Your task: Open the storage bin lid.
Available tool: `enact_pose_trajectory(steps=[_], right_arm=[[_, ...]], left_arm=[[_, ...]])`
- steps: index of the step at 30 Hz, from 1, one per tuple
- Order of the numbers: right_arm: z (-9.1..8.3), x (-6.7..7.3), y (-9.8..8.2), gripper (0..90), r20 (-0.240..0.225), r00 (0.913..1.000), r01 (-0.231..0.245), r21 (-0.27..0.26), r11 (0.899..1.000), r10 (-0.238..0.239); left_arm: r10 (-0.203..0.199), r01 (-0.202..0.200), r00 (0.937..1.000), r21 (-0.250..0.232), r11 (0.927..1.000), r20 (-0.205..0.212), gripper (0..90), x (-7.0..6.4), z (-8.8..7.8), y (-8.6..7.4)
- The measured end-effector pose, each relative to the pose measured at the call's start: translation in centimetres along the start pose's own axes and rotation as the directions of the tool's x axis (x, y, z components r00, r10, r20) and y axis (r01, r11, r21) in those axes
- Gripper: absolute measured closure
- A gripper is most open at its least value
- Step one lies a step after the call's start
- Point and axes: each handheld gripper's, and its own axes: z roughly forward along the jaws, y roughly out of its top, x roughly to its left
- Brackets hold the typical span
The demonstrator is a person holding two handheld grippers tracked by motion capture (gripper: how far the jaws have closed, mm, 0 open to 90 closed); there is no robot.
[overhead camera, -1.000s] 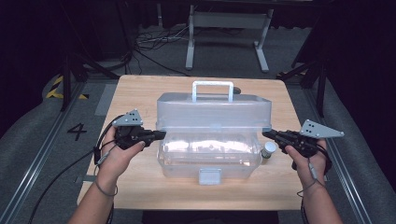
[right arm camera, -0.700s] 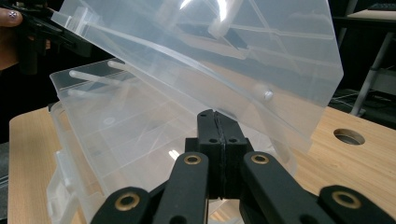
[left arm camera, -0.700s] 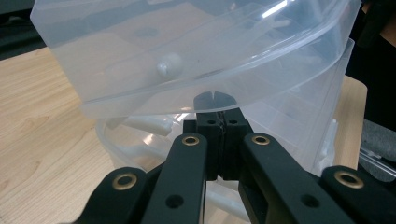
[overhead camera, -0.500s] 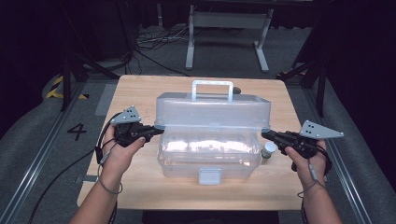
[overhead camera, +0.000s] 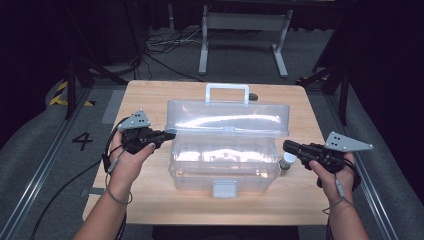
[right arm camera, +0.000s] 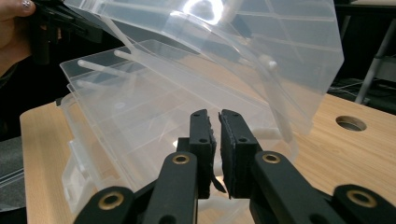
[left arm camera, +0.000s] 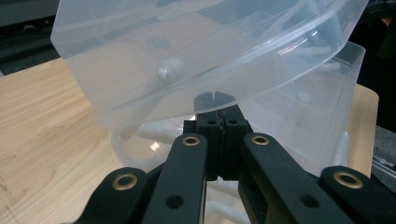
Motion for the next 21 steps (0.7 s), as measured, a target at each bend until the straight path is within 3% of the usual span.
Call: enact_pose_trajectory(steps=[8,14,17,21], right_arm=[[-0.2,-0.1,-0.2,78.7,0.067,0.9977,-0.004,-0.001,1.0,0.004],[0.3,0.3,0.3,70.1,0.111,0.9934,0.026,0.002,1.0,-0.026],[0.5,0.5,0.7,67.9,0.116,0.9932,0.016,-0.027,1.0,-0.013],[1.0,0.4,1.2,65.0,0.14,0.9901,0.013,-0.025,1.0,-0.009]], left_arm=[[0.009,-0.009,0.9999,-0.006,0.9999,-0.005,89.8,0.2,0.0,0.4],[0.009,-0.009,0.9999,-0.019,0.9998,-0.009,89.8,0.4,0.0,0.7],[0.012,-0.012,0.9999,-0.021,0.9997,-0.009,89.8,0.5,0.1,0.8],[0.012,-0.012,0.9999,-0.027,0.9996,-0.007,89.8,0.7,0.1,0.9]])
